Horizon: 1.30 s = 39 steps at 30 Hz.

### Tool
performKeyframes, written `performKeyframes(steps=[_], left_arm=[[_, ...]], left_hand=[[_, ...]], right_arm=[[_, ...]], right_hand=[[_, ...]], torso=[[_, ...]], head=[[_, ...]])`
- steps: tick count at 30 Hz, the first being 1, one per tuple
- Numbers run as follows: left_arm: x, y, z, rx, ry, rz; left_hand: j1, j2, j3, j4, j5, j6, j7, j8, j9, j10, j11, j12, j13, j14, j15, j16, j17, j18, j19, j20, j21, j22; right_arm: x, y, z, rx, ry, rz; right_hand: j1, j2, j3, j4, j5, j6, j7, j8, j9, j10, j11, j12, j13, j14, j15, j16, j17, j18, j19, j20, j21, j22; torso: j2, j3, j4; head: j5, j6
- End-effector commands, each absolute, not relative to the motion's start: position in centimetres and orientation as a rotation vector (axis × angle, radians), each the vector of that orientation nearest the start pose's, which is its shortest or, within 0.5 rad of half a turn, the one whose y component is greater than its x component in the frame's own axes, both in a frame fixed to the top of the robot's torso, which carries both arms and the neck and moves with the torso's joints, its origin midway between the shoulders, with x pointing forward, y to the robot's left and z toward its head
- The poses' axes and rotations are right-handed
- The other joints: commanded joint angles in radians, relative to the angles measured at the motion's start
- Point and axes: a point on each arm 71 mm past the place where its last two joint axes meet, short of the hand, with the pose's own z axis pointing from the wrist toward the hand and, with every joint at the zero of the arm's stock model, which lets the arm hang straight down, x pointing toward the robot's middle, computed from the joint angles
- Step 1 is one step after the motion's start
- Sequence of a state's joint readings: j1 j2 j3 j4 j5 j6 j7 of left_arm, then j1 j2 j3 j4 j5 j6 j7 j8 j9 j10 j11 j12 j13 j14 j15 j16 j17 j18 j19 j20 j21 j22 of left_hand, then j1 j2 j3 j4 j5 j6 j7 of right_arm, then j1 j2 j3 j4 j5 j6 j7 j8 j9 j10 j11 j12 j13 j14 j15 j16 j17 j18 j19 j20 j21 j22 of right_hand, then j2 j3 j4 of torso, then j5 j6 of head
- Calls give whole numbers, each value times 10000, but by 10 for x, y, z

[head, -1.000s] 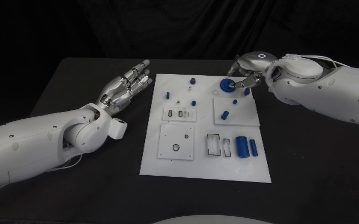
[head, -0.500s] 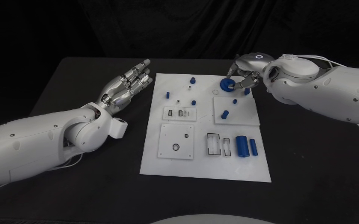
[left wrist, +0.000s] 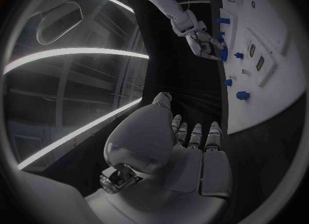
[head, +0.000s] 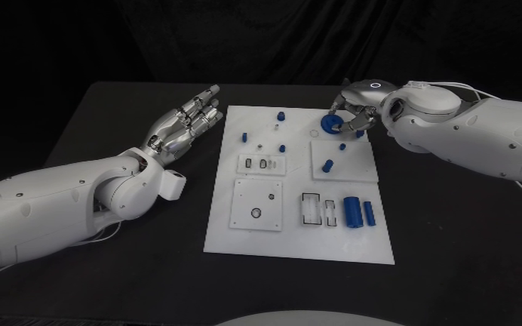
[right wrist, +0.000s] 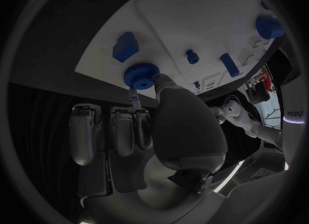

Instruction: Assemble the parts on the task board

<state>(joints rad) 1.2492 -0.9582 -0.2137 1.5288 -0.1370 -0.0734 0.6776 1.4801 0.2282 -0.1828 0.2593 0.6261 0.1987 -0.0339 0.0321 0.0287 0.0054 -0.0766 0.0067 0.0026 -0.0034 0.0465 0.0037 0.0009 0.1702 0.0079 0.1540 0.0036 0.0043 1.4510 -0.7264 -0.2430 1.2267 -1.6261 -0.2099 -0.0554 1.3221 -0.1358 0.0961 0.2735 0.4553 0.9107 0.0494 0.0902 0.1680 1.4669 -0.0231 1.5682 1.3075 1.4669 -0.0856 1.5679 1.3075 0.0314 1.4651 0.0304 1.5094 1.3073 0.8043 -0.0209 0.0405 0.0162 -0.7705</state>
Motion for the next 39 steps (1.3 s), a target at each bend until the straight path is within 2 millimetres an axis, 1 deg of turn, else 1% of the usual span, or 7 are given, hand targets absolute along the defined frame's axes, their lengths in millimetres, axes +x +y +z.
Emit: performKeyframes(steps=[1,4,6,12,16,30,39], left_arm=[[460,251,-190,-7567,13613,-17860],[460,251,-190,-7570,13633,-17870],[461,251,-190,-7575,13652,-17881],[461,250,-190,-7588,13705,-17905],[461,250,-191,-7592,13737,-17925],[461,252,-191,-7620,13754,-17886],[460,253,-191,-7647,13776,-17853]], left_hand=[[105,32,36,-19,31,32,35,22,8,-19,78,-53,-12,34,65,-37,-9,61,-2,45,29,4],[105,32,36,-19,31,32,35,22,8,-19,78,-53,-12,34,65,-37,-9,61,-2,45,29,4],[104,36,46,-23,30,42,57,22,9,-9,103,-50,-9,34,87,-37,-9,60,-2,61,28,4],[104,38,55,-28,29,33,76,19,7,-6,127,-49,-7,34,104,-37,-9,59,1,76,31,5],[104,38,55,-28,29,33,76,19,7,-6,127,-49,-7,34,104,-37,-9,59,1,76,31,5],[104,40,58,-29,29,33,82,19,7,-8,134,-49,-8,34,109,-37,-9,58,3,82,32,7],[106,43,69,-37,32,28,93,16,6,-7,146,-49,-8,34,123,-37,-9,58,8,96,36,9]], right_arm=[[556,-233,-145,-4511,16504,2672],[556,-232,-145,-4534,16498,2697],[556,-232,-145,-4550,16500,2712],[556,-231,-146,-4596,16578,2719],[556,-231,-147,-4637,16595,2757],[550,-226,-142,-4720,16071,3215],[542,-213,-123,-4875,15469,3666]], right_hand=[[239,40,119,-94,28,61,73,27,64,1039,-28,26,2633,1039,-23,29,2633,-124,600,-44,-1,2300],[405,83,196,-198,26,137,79,53,120,1039,-19,26,2633,1039,-25,29,2633,-124,600,-43,-4,2302],[754,170,365,-468,23,289,70,118,240,1039,-23,26,2633,1039,-46,29,2633,-122,596,-57,-12,2305],[1084,280,558,-875,14,548,40,277,565,1039,-42,26,2633,1039,-92,29,2633,-117,586,-99,-34,2307],[1184,356,646,-1097,6,735,39,480,840,1039,-44,26,2633,1039,-105,29,2633,-117,584,-117,-42,2313],[977,409,583,-1231,-8,958,30,944,1440,1039,-43,26,2633,1039,-106,29,2633,-124,602,-120,-30,2335],[846,414,535,-1197,-7,942,40,1068,1646,1039,-41,26,2633,1039,-101,29,2633,-131,622,-119,-7,2351]], torso=[[1,0,3],[1,1,2],[1,3,-2],[0,6,-10],[-2,5,-6],[-2,0,-9],[-5,5,-12]], head=[[1,-8],[2,-9],[6,-9],[22,-16],[27,-13],[52,56],[-1,126]])
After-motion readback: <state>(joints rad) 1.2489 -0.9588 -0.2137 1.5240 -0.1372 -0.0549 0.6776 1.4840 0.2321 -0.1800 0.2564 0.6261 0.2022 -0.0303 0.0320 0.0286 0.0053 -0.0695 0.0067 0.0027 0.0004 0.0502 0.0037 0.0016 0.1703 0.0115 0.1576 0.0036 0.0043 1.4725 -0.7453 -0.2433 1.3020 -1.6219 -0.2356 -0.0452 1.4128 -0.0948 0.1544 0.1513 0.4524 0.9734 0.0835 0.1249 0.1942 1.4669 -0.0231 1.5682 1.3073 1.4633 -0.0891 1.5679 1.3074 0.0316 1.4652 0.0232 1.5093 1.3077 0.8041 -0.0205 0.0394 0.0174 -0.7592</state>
